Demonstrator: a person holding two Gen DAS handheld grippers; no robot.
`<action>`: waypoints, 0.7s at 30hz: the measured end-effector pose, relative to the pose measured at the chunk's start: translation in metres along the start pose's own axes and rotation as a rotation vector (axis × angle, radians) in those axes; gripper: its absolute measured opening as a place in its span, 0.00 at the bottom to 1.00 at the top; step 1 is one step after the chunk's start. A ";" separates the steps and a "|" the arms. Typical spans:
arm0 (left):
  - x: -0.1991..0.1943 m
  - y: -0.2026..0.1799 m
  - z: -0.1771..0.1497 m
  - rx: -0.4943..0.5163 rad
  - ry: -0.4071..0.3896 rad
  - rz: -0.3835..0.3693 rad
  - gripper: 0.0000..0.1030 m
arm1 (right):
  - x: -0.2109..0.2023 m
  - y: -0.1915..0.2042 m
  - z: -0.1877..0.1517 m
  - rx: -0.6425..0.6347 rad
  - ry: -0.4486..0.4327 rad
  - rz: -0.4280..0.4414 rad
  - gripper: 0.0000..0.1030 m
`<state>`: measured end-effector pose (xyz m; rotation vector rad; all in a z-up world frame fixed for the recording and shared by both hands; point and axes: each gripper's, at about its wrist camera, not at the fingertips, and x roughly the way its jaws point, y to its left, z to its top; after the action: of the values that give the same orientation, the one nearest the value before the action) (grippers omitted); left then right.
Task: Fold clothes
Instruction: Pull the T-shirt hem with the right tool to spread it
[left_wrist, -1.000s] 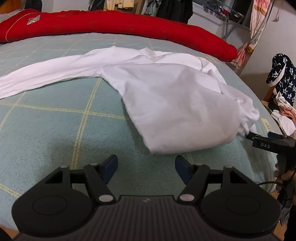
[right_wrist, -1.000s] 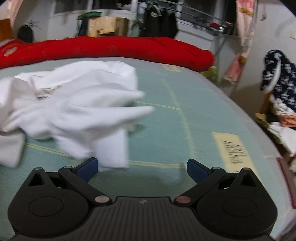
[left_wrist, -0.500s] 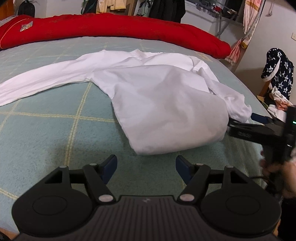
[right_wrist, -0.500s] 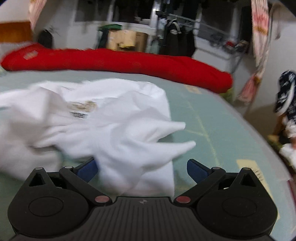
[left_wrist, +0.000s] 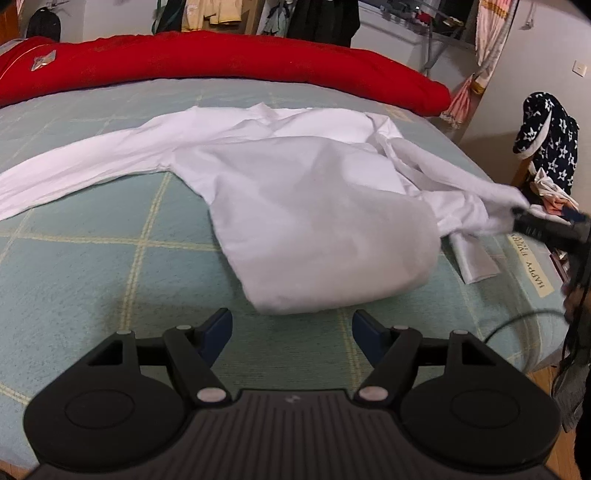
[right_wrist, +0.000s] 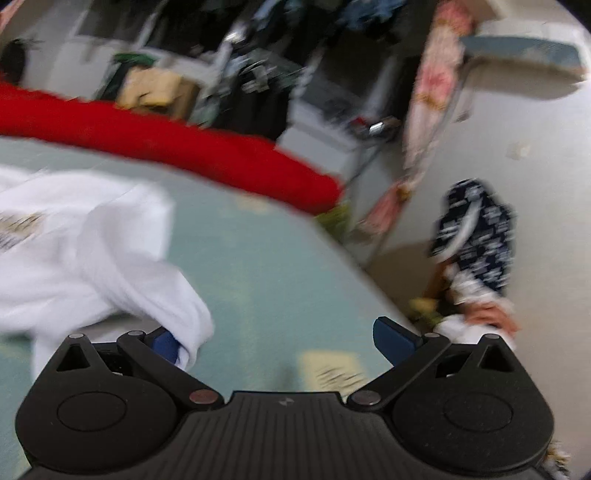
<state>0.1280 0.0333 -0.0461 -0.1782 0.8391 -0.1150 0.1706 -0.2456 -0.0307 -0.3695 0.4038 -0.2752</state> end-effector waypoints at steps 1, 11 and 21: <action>0.000 0.000 0.000 0.000 0.000 0.001 0.70 | 0.000 -0.005 0.003 0.011 -0.006 -0.008 1.00; 0.002 -0.005 -0.001 0.011 0.012 0.003 0.70 | 0.014 0.008 -0.014 0.169 0.153 0.256 1.00; 0.003 0.000 -0.004 -0.006 0.023 0.018 0.70 | 0.039 0.001 -0.023 -0.022 0.200 0.137 1.00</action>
<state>0.1271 0.0327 -0.0512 -0.1752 0.8634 -0.0979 0.1949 -0.2644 -0.0639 -0.3346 0.6267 -0.1743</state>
